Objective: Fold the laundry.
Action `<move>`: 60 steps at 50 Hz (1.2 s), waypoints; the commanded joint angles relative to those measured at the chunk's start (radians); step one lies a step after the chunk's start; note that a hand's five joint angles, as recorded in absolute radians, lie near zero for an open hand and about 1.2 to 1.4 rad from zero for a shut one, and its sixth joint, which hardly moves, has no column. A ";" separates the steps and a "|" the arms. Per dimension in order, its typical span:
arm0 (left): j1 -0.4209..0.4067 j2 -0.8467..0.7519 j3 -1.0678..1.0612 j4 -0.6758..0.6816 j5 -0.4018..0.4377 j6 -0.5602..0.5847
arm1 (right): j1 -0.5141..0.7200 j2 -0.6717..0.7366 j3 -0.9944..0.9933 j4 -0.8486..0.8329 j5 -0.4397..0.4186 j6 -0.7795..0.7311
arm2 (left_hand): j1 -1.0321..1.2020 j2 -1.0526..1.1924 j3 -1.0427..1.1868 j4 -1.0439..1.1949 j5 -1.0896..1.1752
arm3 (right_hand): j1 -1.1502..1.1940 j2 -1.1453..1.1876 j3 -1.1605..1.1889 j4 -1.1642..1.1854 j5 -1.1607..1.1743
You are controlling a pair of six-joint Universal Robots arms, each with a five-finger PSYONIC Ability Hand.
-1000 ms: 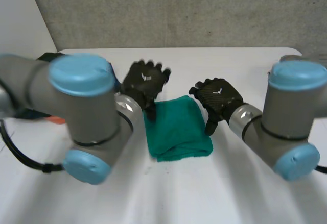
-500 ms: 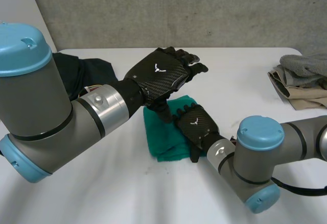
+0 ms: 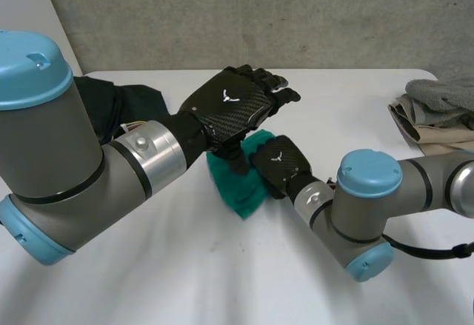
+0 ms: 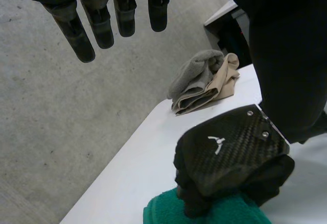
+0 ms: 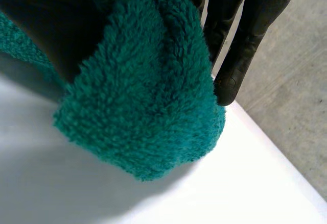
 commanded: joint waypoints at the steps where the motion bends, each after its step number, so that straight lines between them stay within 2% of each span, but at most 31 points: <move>1: 0.010 0.010 0.009 0.002 -0.020 0.000 | -0.051 -0.008 -0.081 0.001 -0.017 -0.001 | -0.014 -0.023 -0.028 -0.021 -0.040 | 0.469 0.223 0.247 0.224 0.288; 7: 0.036 0.027 0.007 0.002 -0.044 -0.003 | -0.157 -0.010 -0.184 -0.001 -0.049 -0.013 | -0.014 -0.023 -0.028 -0.021 -0.040 | 0.469 0.223 0.247 0.224 0.288; 12: 0.051 0.035 0.007 0.005 -0.049 -0.009 | -0.266 -0.001 -0.349 -0.013 -0.144 -0.004 | -0.017 -0.026 -0.031 -0.024 -0.043 | 0.469 0.223 0.247 0.224 0.288; 17: 0.053 0.035 0.007 0.005 -0.049 -0.021 | -0.373 0.025 -0.529 -0.014 -0.169 0.019 | -0.017 -0.026 -0.031 -0.024 -0.043 | 0.469 0.223 0.247 0.224 0.288; 25: 0.053 0.035 0.007 0.006 -0.049 -0.026 | -0.568 0.205 -0.866 -0.048 -0.182 0.189 | -0.017 -0.026 -0.031 -0.024 -0.043 | 0.469 0.223 0.247 0.224 0.288; 29: 0.051 0.033 0.004 0.006 -0.049 -0.025 | -0.657 0.297 -0.928 -0.082 -0.212 0.206 | -0.017 -0.026 -0.031 -0.024 -0.043 | 0.469 0.223 0.247 0.224 0.288; 34: 0.051 0.022 0.002 0.006 -0.049 -0.025 | -0.742 0.383 -0.902 -0.146 -0.282 0.219 | -0.014 -0.023 -0.028 -0.021 -0.040 | 0.469 0.223 0.247 0.224 0.288; 37: 0.050 0.018 0.002 0.008 -0.049 -0.025 | -0.791 0.400 -0.820 -0.185 -0.319 0.226 | -0.014 -0.023 -0.028 -0.021 -0.040 | 0.469 0.223 0.247 0.224 0.288; 41: 0.050 0.009 -0.001 0.008 -0.052 -0.023 | -0.850 0.348 -0.650 -0.257 -0.359 0.226 | -0.014 -0.023 -0.028 -0.021 -0.040 | 0.469 0.223 0.247 0.224 0.288; 49: 0.047 0.005 0.001 0.008 -0.052 -0.023 | -0.907 0.245 -0.455 -0.323 -0.465 0.228 | -0.014 -0.023 -0.028 -0.021 -0.040 | 0.469 0.223 0.247 0.224 0.288; 60: 0.042 0.013 -0.001 0.006 -0.052 -0.025 | -0.972 0.105 -0.313 -0.306 -0.475 0.228 | -0.014 -0.023 -0.028 -0.021 -0.040 | 0.469 0.223 0.247 0.224 0.288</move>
